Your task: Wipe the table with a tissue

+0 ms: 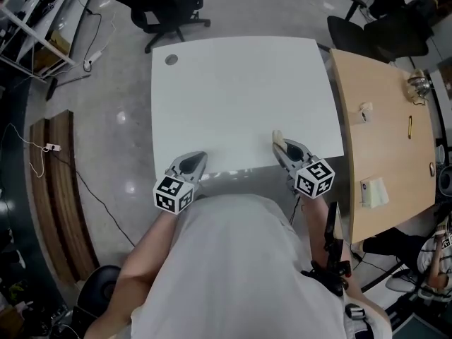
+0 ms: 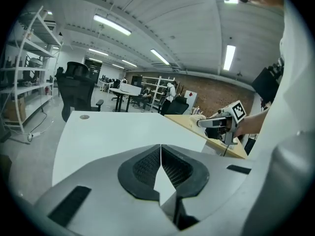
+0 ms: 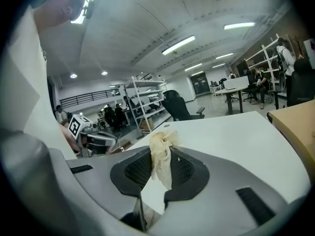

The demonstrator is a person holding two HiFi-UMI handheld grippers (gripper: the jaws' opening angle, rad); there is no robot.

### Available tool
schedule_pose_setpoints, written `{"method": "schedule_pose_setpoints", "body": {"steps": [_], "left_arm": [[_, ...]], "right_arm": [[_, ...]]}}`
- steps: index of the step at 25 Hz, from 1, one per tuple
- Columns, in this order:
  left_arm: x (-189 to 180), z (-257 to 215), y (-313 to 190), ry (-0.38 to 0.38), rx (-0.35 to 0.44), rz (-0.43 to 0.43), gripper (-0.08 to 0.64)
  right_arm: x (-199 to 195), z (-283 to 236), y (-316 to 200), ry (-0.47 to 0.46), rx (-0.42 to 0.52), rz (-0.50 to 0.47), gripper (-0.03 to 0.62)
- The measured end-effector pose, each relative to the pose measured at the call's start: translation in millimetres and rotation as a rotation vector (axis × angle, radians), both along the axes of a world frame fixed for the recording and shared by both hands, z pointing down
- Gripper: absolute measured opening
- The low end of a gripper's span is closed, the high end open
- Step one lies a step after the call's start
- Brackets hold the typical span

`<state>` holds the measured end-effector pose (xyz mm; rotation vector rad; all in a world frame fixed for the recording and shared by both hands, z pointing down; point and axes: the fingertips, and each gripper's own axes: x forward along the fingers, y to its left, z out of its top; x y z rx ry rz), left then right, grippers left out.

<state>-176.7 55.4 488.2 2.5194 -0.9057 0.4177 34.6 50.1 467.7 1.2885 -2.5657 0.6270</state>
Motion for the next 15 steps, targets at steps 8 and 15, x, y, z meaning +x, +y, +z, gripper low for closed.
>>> {"method": "schedule_pose_setpoints", "body": {"steps": [8,15], "left_arm": [[56.7,-1.9,40.4,-0.031,0.001,0.036,0.011],[85.2,-4.6,64.5,-0.051,0.008,0.018,0.011]], "right_arm": [[40.8,3.0,25.2,-0.044,0.013,0.013,0.064],[67.9,11.3,59.2,-0.042,-0.006,-0.003,0.064]]}}
